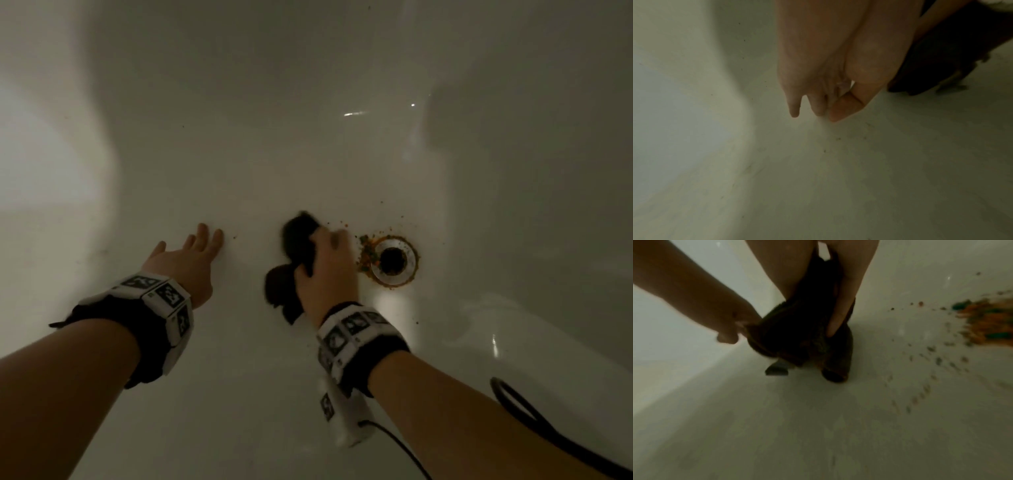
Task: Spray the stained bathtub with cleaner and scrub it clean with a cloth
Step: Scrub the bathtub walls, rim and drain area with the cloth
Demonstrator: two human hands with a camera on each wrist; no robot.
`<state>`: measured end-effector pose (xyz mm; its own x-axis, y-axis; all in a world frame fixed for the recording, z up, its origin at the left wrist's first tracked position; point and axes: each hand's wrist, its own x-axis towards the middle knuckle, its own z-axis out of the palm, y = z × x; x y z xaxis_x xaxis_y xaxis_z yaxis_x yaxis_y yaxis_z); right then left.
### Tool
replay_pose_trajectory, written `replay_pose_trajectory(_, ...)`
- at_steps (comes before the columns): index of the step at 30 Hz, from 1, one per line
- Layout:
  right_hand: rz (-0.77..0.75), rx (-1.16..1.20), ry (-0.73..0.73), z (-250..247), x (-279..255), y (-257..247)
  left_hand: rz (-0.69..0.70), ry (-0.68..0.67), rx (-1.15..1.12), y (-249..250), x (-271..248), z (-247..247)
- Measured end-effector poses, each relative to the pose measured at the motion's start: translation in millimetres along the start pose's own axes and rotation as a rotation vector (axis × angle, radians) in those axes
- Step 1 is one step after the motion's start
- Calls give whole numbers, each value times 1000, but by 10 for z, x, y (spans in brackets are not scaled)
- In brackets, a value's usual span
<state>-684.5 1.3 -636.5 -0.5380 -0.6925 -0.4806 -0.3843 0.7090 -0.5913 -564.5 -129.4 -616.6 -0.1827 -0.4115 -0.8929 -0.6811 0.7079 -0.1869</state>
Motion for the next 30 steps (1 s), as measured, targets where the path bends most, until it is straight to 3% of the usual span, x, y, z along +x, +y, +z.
replay_pose_trajectory(2, -188, -110, -146, 76, 90, -175, -2, -3, -2, 0, -7, 5)
replay_pose_trajectory(3, -194, -165, -190, 89, 189, -218, -4, -4, -1, 3, -11, 5)
replay_pose_trajectory(5, -61, -153, -157, 35, 376, -215, -6, -5, -1, 5, -13, -6)
replay_pose_trajectory(8, 149, -65, 42, -105, 442, 24, -4, -22, 11, -10, -22, -19)
replay_pose_trajectory(11, 314, -40, 151, -278, 377, 310, -5, -33, 21, 2, -16, -30)
replay_pose_trajectory(14, 373, 18, 202, -462, 393, 381, -9, -28, 17, 20, -15, -10)
replay_pose_trajectory(17, 218, -51, 307, -812, 570, 300, -7, -32, 23, 13, -17, -5)
replay_pose_trajectory(19, 56, -363, 285, -1104, 736, 310, -12, -30, 30, 11, -12, -5)
replay_pose_trajectory(21, -71, -699, 117, -1350, 880, 359, -16, -25, 41, 11, -2, 2)
replay_pose_trajectory(23, -172, -892, -35, -1446, 984, 479, -15, -31, 43, 13, 7, 20)
replay_pose_trajectory(30, -526, -893, -329, -913, 355, 908, -24, -57, 49, 23, -3, -55)
